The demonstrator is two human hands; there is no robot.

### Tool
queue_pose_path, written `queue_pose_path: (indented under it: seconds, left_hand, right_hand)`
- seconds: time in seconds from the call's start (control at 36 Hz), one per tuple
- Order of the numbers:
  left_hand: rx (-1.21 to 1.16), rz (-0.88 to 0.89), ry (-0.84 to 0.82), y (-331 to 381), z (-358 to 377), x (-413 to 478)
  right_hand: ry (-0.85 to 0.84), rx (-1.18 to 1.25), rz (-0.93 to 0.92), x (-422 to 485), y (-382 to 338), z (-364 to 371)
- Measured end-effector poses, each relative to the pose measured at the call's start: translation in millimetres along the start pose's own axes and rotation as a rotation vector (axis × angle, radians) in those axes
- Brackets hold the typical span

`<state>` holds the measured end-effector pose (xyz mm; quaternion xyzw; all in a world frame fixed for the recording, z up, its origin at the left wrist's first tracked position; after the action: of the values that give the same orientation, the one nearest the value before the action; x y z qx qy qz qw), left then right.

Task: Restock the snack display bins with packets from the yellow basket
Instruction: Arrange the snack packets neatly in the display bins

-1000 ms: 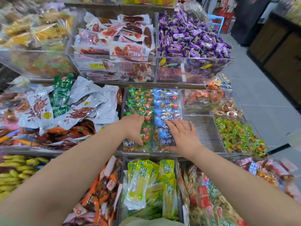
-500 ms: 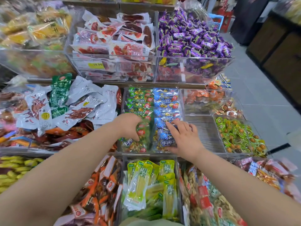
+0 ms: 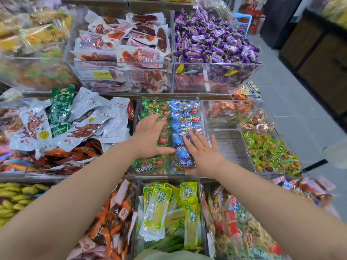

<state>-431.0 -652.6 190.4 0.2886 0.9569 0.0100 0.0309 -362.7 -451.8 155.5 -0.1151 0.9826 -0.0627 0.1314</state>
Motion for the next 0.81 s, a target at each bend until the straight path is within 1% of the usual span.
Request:
queue_pose_path:
  seconds: [0.03, 0.06, 0.08, 0.14, 0.19, 0.22, 0.28, 0.33, 0.39, 0.42, 0.44, 0.5, 0.53, 0.58, 0.61, 0.67, 0.75, 0.81]
  left_hand:
    - [-0.040, 0.054, 0.082, 9, -5, 1]
    - [-0.054, 0.123, 0.121, 19, -9, 1]
    - [-0.066, 0.186, 0.108, 29, -10, 3]
    - [-0.061, 0.259, -0.014, 44, -7, 5]
    - [-0.009, 0.250, -0.103, 47, -2, 9]
    - [0.014, 0.235, -0.117, 47, -1, 11]
    - [0.058, 0.209, -0.118, 47, -4, 16]
    - [0.127, 0.190, -0.128, 49, -9, 23]
    - [0.250, 0.194, -0.149, 52, -11, 30]
    - [0.292, 0.191, -0.165, 53, -11, 34]
    - [0.304, 0.184, -0.184, 54, -11, 36]
    - [0.281, 0.172, -0.230, 56, -9, 42]
    - [0.278, 0.174, -0.257, 58, -7, 45]
    - [0.307, 0.188, -0.315, 60, -3, 49]
    - [0.321, 0.189, -0.342, 61, -1, 50]
    - [0.349, 0.184, -0.365, 62, 5, 52]
    - [0.391, 0.176, -0.362, 66, 12, 49]
    - [0.386, 0.176, -0.363, 71, 14, 47]
  right_hand:
    - [0.022, 0.001, -0.009, -3, -1, -1]
    - [0.050, 0.002, -0.020, -6, -1, -3]
    - [0.089, 0.012, -0.034, -10, -3, -4]
    - [0.213, 0.053, -0.072, -20, -4, -8]
    - [0.380, 0.078, -0.114, -30, -3, -7]
    - [0.456, 0.092, -0.126, -35, 0, -5]
    - [0.546, 0.126, -0.158, -42, 4, -2]
    - [0.576, 0.139, -0.223, -46, 7, 0]
    - [0.530, 0.182, -0.284, -50, 12, -4]
    - [0.481, 0.238, -0.276, -53, 16, -7]
    - [0.438, 0.312, -0.236, -55, 21, -11]
    - [0.437, 0.486, -0.102, -59, 36, -20]
    - [0.431, 0.621, -0.024, -60, 44, -23]
    - [0.402, 0.987, 0.111, -61, 59, -32]
    - [0.422, 1.125, 0.161, -62, 66, -38]
    - [0.521, 1.207, 0.250, -60, 81, -51]
    - [0.690, 1.197, 0.348, -56, 98, -63]
    - [0.724, 1.157, 0.404, -52, 103, -65]
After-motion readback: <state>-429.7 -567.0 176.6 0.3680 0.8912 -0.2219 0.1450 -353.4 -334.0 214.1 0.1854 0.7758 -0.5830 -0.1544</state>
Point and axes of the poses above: each hand's wrist, its own x-axis towards the middle knuckle, its own z-axis out of the palm, y = z × x, the point moved 2 cm from there along x, towards the middle knuckle, and after that the axes turned 13 degrees about x, right-handed, at the moved point
